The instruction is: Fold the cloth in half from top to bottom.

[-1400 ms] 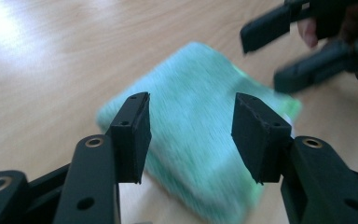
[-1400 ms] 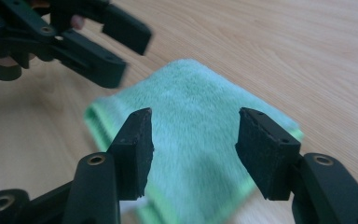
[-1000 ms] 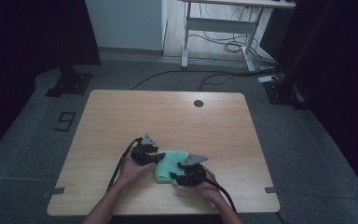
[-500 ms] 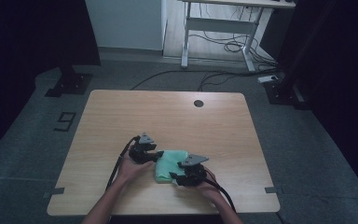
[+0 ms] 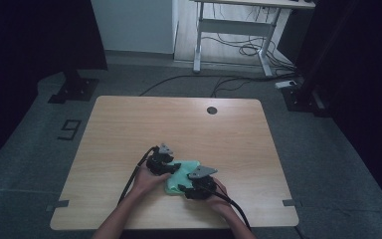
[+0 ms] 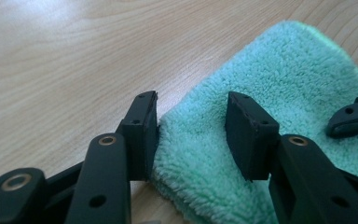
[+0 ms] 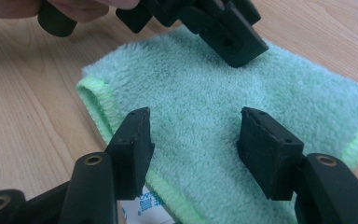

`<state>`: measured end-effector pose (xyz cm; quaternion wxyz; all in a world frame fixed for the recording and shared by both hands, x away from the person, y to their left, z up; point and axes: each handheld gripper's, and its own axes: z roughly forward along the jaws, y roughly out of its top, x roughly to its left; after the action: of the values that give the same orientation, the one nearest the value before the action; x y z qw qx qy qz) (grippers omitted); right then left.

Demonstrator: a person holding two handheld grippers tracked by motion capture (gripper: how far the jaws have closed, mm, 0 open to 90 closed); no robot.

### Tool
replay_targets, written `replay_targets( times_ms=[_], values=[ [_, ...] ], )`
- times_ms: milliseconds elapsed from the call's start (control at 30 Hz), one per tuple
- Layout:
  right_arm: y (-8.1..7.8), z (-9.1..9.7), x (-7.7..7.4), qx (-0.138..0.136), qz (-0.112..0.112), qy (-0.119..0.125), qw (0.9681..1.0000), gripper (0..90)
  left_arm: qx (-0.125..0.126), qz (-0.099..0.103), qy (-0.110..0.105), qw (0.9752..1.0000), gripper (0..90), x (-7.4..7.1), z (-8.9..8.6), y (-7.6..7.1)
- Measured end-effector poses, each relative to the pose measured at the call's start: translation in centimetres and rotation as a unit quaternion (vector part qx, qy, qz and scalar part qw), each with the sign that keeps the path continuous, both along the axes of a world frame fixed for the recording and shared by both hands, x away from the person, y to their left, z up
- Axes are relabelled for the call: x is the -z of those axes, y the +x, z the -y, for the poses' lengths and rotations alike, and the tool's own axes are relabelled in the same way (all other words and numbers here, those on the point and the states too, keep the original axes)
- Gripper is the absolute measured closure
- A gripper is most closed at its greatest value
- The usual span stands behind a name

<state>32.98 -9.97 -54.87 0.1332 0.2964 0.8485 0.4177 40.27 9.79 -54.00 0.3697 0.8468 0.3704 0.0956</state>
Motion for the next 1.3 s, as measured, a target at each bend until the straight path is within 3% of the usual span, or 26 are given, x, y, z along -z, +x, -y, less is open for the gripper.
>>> replay_targets(
  times_ms=[167,300,467,633,800,967,1167,1300],
  values=[
    [0.0,0.0,0.1,0.003,0.000,0.001,1.0000,42.8,-0.001,0.013,0.008,0.9999,53.1,-0.5,0.1,-0.3],
    [-0.3,0.3,-0.3,0.005,0.005,0.014,0.9999,38.3,0.008,0.033,-0.013,0.9993,52.1,-2.2,-0.7,-1.7],
    [-0.8,1.9,-1.4,0.009,0.010,0.037,0.9992,38.2,0.025,0.034,-0.025,0.9988,49.9,-3.0,-1.6,-3.9],
    [-1.2,3.0,-1.2,0.013,0.004,0.028,0.9995,38.2,0.048,0.017,-0.032,0.9982,47.4,-2.3,-1.7,-5.9],
    [-1.5,3.3,-0.7,0.012,-0.003,0.016,0.9998,38.0,0.066,0.012,-0.002,0.9978,45.5,-1.3,-1.3,-7.1],
    [-1.5,3.3,-0.1,0.010,-0.008,0.001,0.9999,37.8,0.068,0.003,0.020,0.9975,44.5,-0.5,-1.4,-7.3],
    [-1.6,2.9,0.1,0.011,0.004,-0.019,0.9998,38.8,0.069,0.002,0.020,0.9974,44.5,-0.1,-1.5,-7.2],
    [-1.4,2.8,0.1,0.016,0.002,-0.015,0.9997,39.7,0.074,0.006,0.022,0.9970,45.1,-0.1,-1.5,-6.7]
  ],
)
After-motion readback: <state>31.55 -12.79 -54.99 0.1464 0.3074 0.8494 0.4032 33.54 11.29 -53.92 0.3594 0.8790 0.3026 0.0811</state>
